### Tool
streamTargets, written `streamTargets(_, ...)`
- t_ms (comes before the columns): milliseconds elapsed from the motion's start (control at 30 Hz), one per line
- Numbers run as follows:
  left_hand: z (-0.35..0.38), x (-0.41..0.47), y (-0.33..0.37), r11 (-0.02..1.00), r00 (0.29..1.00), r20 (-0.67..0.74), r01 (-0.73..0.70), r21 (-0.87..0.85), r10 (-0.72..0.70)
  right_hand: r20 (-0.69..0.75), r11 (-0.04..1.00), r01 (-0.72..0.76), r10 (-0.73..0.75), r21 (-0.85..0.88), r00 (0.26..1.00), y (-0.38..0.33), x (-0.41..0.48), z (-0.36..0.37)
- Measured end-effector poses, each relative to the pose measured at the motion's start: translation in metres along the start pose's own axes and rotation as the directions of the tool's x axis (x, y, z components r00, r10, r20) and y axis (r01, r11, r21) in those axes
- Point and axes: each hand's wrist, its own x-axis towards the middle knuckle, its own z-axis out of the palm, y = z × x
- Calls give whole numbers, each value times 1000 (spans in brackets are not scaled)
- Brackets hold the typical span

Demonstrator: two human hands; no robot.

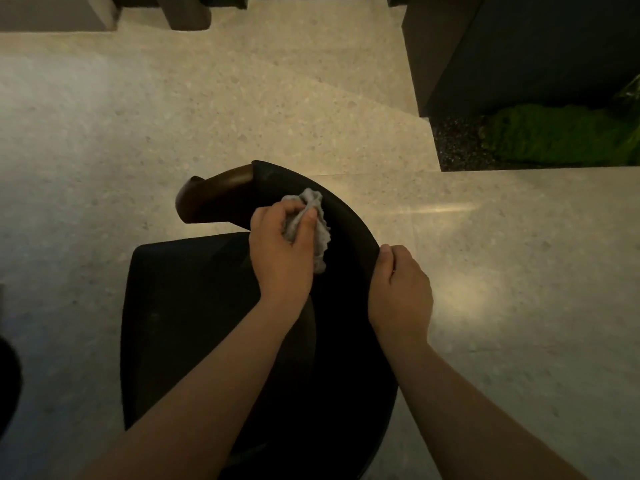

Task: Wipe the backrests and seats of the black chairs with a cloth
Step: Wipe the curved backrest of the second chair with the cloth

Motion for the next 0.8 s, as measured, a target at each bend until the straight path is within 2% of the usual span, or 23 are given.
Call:
streamTargets(167,24,10,5,986,983,106,-155,63,148,-25,1000,26,-26,-3,999,2,0,2)
streamTargets(233,34,14,-1,985,985,123,-135,106,122,-28,999,35,-36,-13,999,2,0,3)
streamTargets(367,38,17,-11,986,993,44,-117,119,113,-41,998,50,-51,-29,998,3,0,4)
streamTargets(633,19,11,-47,979,976,-140,182,87,-169,-26,998,42,-43,-45,999,2,-2,2)
streamTargets(700,16,11,-46,981,971,-171,181,71,-167,-35,998,44,-46,-47,998,2,-2,2)
streamTargets(800,26,6,-30,995,983,-156,100,19,-96,-55,998,48,-50,-48,997,2,-2,3)
